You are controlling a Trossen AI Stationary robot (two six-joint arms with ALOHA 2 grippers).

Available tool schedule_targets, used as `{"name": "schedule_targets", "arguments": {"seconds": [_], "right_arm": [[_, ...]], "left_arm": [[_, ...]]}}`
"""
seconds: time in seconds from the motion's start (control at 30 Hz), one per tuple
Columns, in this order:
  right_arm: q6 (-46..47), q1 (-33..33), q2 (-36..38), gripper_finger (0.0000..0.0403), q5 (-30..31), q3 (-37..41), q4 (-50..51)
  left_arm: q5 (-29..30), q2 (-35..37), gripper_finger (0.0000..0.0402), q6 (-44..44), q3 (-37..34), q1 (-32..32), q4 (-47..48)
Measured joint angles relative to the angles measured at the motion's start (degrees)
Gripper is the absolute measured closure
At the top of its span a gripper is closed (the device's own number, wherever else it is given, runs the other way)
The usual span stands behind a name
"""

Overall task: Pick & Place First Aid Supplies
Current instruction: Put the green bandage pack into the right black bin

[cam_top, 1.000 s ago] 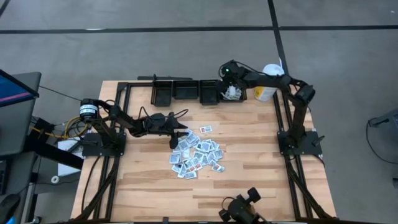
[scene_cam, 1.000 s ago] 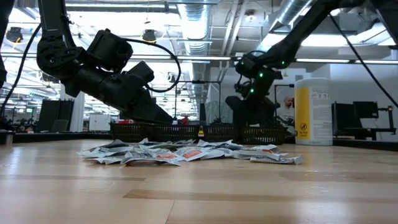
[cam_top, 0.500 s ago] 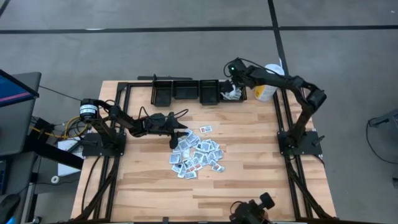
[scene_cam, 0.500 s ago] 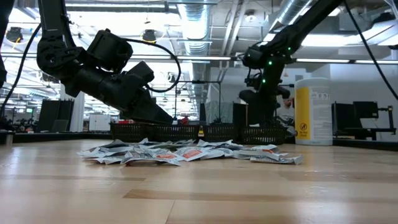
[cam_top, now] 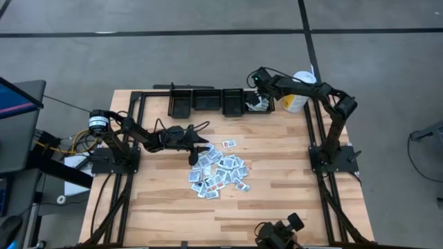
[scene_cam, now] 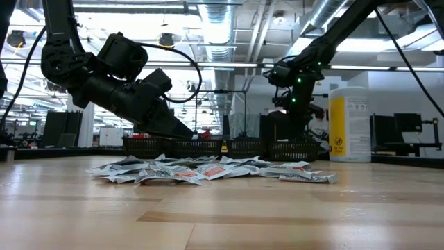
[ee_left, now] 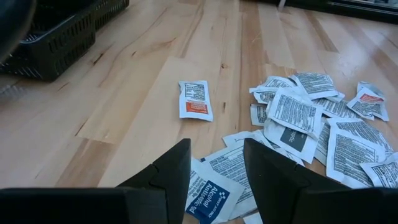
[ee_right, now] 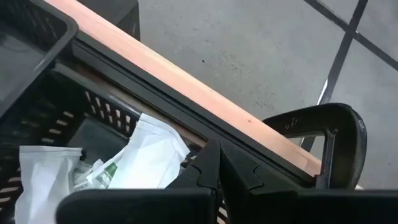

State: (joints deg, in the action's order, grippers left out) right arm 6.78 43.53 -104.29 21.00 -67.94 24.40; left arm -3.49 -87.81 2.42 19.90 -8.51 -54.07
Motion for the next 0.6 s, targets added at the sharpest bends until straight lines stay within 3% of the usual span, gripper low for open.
{"name": "schedule_targets", "arguments": {"seconds": [0.6], "right_arm": [[-2.9,-1.7,0.0,0.0403,-6.0,0.0,-1.8]], "left_arm": [[0.0,0.0,0.0253,0.0,0.0,0.0,0.0]]}}
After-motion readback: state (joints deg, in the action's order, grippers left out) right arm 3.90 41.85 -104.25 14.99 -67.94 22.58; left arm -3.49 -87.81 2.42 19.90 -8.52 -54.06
